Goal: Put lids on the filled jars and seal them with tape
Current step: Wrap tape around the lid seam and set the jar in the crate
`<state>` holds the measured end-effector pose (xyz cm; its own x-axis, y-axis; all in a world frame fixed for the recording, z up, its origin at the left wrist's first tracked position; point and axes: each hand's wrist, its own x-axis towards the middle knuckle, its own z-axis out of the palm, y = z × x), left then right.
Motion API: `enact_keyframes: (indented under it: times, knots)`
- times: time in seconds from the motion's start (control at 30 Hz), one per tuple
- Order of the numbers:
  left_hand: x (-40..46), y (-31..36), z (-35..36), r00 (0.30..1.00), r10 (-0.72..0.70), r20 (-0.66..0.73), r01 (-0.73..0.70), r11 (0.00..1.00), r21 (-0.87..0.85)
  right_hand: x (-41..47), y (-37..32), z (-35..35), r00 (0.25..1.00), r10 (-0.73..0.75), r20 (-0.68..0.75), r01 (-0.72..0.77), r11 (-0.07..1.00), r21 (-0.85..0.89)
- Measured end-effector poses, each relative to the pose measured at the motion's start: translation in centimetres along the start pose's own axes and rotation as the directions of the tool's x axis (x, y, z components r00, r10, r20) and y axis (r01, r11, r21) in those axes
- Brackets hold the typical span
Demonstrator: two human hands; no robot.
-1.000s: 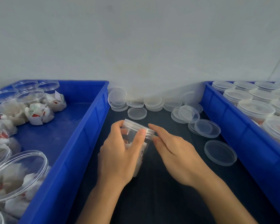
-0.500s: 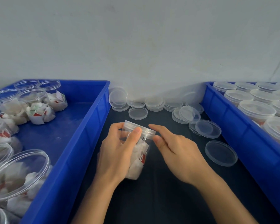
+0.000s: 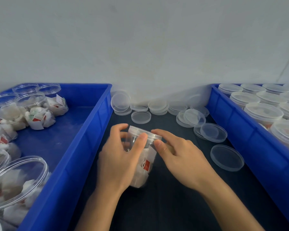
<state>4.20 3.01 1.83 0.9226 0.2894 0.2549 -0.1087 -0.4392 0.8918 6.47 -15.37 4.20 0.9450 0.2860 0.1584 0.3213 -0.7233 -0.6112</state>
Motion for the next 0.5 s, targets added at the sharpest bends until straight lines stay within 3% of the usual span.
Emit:
enact_keyframes:
  times: [0.1, 0.2, 0.37, 0.5]
  knots:
    - [-0.4, 0.8, 0.3, 0.993, 0.073, -0.09, -0.049, 0.969, 0.244, -0.2, -0.2, 0.4, 0.998, -0.037, -0.048, 0.033, 0.997, -0.064]
    - [-0.4, 1.1, 0.7, 0.997, 0.064, -0.036, -0.05, 0.954, 0.297, -0.1, 0.0, 0.8, 0.998, -0.048, -0.043, 0.045, 0.997, -0.062]
    - [0.3, 0.2, 0.1, 1.0, -0.031, -0.003, 0.031, 0.995, 0.092, 0.3, 1.2, 0.7, 0.998, -0.043, 0.055, 0.035, 0.988, 0.149]
    - [0.5, -0.1, -0.5, 0.997, -0.079, 0.026, 0.081, 0.989, -0.125, 0.4, 1.3, 0.4, 0.995, -0.097, 0.024, 0.096, 0.994, 0.049]
